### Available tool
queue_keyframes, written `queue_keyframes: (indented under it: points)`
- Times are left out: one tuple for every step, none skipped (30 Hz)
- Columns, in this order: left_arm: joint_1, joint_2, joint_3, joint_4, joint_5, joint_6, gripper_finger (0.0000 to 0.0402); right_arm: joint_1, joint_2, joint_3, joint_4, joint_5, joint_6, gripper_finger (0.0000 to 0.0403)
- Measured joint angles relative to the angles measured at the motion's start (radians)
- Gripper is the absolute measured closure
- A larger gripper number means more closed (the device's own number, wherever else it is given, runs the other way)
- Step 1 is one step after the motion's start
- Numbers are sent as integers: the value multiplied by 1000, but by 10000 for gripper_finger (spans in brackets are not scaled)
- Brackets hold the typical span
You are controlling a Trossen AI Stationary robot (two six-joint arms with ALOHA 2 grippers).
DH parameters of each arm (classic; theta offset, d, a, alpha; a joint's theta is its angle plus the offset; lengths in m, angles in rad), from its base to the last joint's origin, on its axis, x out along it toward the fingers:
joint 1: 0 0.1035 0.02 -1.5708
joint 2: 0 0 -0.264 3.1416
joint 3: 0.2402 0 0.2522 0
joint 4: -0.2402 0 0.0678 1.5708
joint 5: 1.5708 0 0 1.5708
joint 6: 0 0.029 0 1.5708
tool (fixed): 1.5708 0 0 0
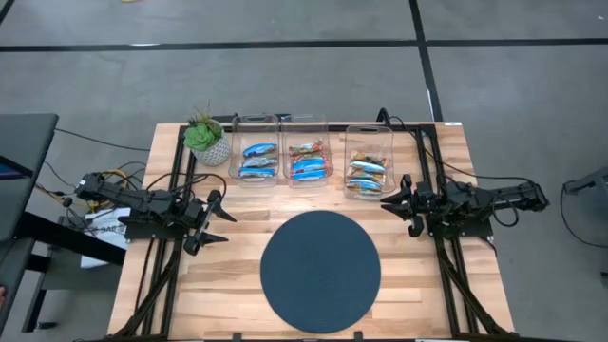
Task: Pick and place Granola Bars by type
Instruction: Return to Home Position
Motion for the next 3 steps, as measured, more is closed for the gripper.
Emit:
queue_keyframes:
  points:
    - [0, 0, 0, 0, 0, 0, 127, 0, 0, 0, 0, 0, 0, 326]
    - [0, 0, 0, 0, 0, 0, 127, 0, 0, 0, 0, 0, 0, 326]
    - [0, 0, 0, 0, 0, 0, 127, 0, 0, 0, 0, 0, 0, 326]
